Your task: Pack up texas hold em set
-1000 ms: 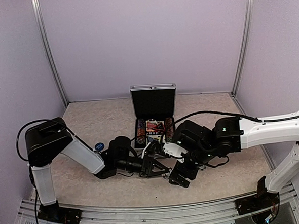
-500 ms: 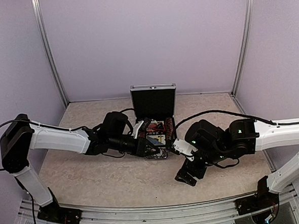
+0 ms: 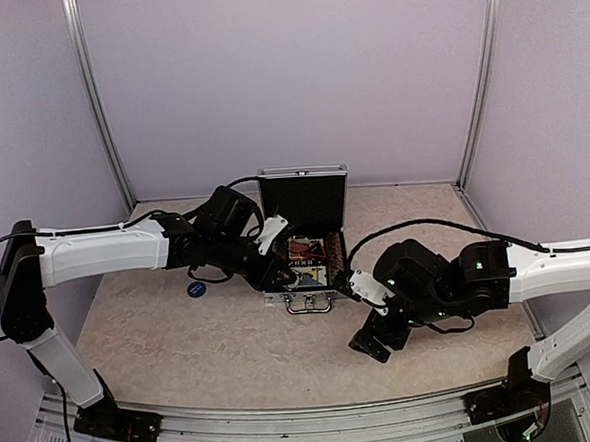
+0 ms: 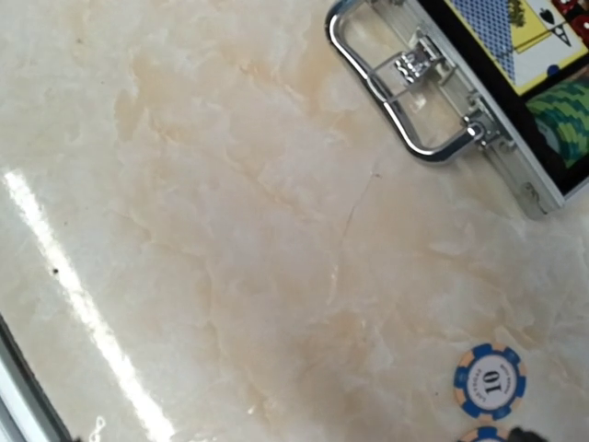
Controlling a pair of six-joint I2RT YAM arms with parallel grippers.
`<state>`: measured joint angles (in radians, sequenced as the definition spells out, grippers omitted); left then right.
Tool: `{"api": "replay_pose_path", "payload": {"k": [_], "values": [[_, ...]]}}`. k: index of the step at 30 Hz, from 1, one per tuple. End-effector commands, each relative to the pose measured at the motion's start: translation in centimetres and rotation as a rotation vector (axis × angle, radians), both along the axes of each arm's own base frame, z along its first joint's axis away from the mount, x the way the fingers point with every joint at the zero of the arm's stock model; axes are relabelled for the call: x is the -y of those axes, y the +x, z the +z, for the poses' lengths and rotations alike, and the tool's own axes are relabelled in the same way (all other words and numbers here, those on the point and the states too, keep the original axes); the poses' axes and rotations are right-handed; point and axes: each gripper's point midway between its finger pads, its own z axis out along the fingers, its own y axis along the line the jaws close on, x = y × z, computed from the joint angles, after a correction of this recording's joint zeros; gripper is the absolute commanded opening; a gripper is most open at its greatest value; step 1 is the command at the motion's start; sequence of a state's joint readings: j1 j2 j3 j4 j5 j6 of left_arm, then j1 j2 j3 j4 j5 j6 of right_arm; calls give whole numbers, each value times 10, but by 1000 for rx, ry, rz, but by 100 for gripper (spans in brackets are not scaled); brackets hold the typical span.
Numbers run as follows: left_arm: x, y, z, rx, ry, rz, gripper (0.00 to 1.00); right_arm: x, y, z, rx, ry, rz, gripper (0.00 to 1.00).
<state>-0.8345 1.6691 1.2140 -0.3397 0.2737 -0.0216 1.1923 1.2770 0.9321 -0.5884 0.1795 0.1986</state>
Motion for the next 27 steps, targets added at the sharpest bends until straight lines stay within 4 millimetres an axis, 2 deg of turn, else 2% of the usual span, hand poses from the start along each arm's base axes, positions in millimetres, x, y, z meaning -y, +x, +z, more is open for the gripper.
{"api": "replay_pose_path", "payload": {"k": [1, 4, 10, 16, 21, 27], "values": [[-15, 12, -2, 164, 158, -104, 0, 2, 3, 12, 31, 56, -4, 100], [-20, 19, -8, 234, 216, -139, 0, 4, 3, 16, 36, 67, -10, 100], [-27, 29, -6, 371, 290, -200, 0, 8, 1, 22, 35, 90, -20, 100], [-29, 33, -29, 391, 355, -301, 0, 10, 0, 19, 27, 88, -26, 100], [-38, 45, -51, 393, 429, -315, 0, 11, 0, 17, 22, 92, -32, 100], [-37, 59, -55, 415, 450, -305, 0, 9, -3, 6, -2, 81, -30, 100]]}}
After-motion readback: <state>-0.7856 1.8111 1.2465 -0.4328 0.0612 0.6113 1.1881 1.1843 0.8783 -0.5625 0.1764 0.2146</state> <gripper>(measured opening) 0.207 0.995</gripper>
